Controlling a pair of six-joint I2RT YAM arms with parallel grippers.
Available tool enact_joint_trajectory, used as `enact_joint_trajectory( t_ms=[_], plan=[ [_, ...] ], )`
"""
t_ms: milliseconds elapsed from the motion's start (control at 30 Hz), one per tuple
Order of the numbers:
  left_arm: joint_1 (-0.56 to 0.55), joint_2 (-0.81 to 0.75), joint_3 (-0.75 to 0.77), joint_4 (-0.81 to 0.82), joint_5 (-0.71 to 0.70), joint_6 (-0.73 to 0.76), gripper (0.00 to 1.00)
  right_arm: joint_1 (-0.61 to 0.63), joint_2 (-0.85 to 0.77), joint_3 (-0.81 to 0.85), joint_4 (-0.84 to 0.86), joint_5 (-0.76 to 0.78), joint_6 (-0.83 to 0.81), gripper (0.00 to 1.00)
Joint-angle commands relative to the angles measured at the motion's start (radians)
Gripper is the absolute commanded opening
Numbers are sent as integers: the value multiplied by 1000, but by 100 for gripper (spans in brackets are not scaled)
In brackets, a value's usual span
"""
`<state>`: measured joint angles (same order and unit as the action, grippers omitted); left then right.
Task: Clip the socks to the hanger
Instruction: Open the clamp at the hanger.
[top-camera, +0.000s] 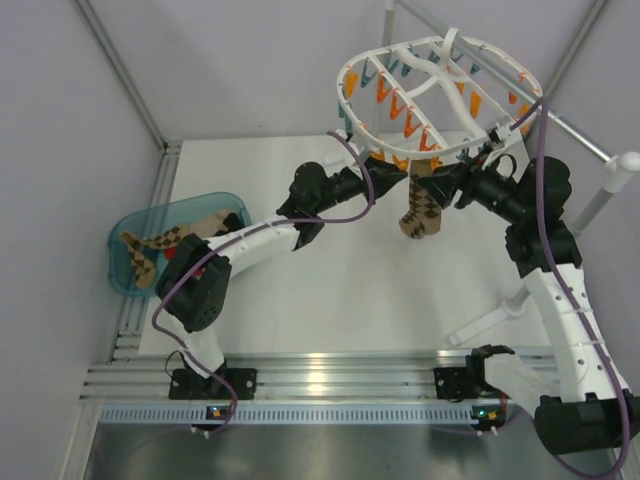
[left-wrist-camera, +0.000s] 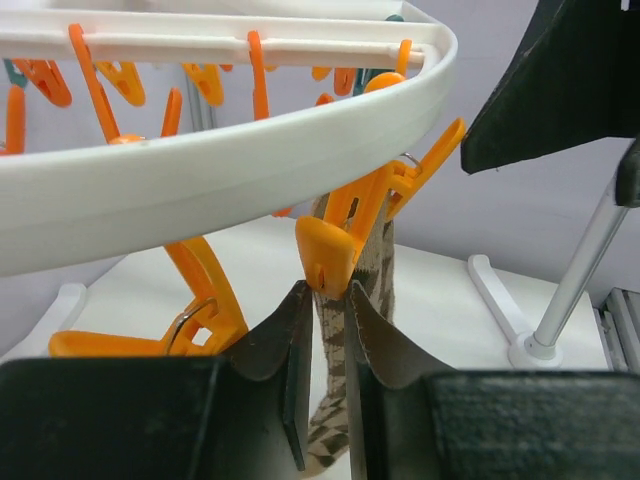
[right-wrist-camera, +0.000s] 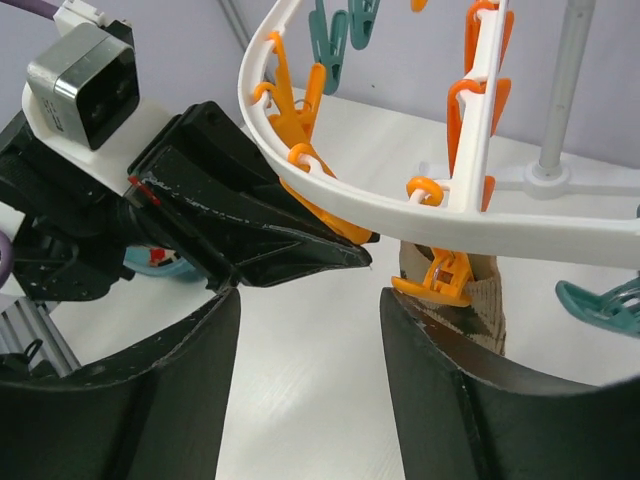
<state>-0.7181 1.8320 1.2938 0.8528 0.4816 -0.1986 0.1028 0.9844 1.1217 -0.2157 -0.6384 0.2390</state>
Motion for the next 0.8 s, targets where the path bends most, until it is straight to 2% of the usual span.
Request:
enact_joint_trajectory(
  t_ms=[0,133,300,333,600,767],
  plan=[
    [-3,-95,-1,-93,-1,48,0,9,-1,7,143,-40,29,57],
    [-9,-125,7,-231,-46,94,0,43,-7,-25,174,-9,42,55],
    [-23,-143,6,-291,-89,122,0,149,-9,-71,238,170,42,53],
    [-23,-143,4,-294,-90,131,0,162,-10,-77,252,231,45,50],
    [-46,-165,6,-334,-135,156,0,253,-16,-135,323,431,85,41],
    [-49,-172,-1,-343,-149,156,0,284,-21,-141,320,575,57,27]
  ],
)
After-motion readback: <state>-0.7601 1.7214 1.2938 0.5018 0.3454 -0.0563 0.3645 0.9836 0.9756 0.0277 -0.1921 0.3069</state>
